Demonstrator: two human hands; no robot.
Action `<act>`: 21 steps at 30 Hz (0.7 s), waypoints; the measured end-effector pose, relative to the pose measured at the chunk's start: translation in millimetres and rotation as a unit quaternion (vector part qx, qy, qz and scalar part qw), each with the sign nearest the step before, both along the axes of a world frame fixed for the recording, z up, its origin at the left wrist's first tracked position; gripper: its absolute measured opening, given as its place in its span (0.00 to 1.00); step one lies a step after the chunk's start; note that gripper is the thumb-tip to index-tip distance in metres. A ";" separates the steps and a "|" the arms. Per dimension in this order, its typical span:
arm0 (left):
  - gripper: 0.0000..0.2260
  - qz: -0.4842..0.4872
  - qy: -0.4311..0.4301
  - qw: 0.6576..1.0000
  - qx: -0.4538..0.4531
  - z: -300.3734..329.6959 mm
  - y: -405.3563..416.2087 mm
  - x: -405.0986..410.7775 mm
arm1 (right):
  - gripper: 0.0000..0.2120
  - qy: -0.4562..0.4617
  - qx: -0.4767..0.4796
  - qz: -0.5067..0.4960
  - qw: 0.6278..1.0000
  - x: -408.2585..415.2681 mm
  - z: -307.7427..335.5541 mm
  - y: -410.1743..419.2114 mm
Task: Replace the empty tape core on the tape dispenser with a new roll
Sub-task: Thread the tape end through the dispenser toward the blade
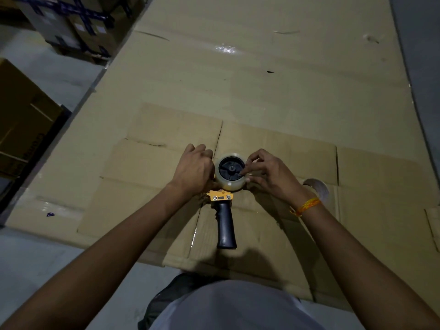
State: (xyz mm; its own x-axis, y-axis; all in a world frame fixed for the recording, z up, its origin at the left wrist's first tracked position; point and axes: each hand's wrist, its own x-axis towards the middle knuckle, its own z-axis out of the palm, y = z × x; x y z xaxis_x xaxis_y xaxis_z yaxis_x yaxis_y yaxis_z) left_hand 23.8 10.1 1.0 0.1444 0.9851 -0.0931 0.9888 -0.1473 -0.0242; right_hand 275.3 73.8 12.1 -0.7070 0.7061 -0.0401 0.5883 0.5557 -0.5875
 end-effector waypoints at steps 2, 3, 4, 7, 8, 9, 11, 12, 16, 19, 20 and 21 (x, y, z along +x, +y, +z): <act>0.23 0.007 -0.013 1.000 0.015 -1.5 -1.2 0.0 | 0.10 -0.004 -0.002 0.000 1.000 -0.6 1.1 0.3; 0.22 0.012 -0.020 1.000 0.021 -0.8 -2.1 0.2 | 0.10 -0.007 -0.003 -0.001 1.000 -0.7 1.9 0.6; 0.21 0.018 -0.026 0.999 0.024 0.3 -2.9 0.3 | 0.10 -0.009 -0.004 -0.002 1.000 -1.0 2.5 0.8; 0.20 0.031 -0.048 0.998 0.025 2.5 -5.2 1.5 | 0.10 -0.015 -0.005 -0.004 1.000 -1.6 3.8 0.5; 0.19 0.034 -0.057 0.997 0.027 2.3 -5.8 1.9 | 0.10 -0.018 -0.006 -0.005 1.000 -2.1 4.2 0.5; 0.18 0.036 -0.064 0.997 0.028 1.6 -6.2 2.4 | 0.10 -0.024 -0.007 -0.005 1.000 -2.4 4.7 0.8; 0.16 0.033 -0.076 0.996 0.031 -0.7 -7.3 2.1 | 0.12 -0.045 -0.009 -0.001 0.999 -4.1 6.2 1.4; 0.16 0.031 -0.085 0.995 0.038 -1.7 -8.0 1.3 | 0.14 -0.057 -0.011 0.004 0.998 -5.8 7.4 1.1; 0.15 0.011 -0.123 0.990 0.063 -7.2 -12.1 -4.4 | 0.21 -0.115 0.010 0.016 0.993 -17.5 12.3 -5.9; 0.11 0.004 -0.125 0.990 0.065 -17.3 -20.8 -8.0 | 0.15 -0.139 0.057 0.017 0.989 -23.4 14.7 -7.5; 0.11 0.008 -0.123 0.990 0.073 -21.5 -24.9 -8.9 | 0.14 -0.146 0.066 0.016 0.987 -24.4 16.0 -6.0; 0.11 0.015 -0.126 0.988 0.085 -26.1 -29.5 -9.9 | 0.14 -0.155 0.076 0.016 0.985 -25.4 17.1 -3.9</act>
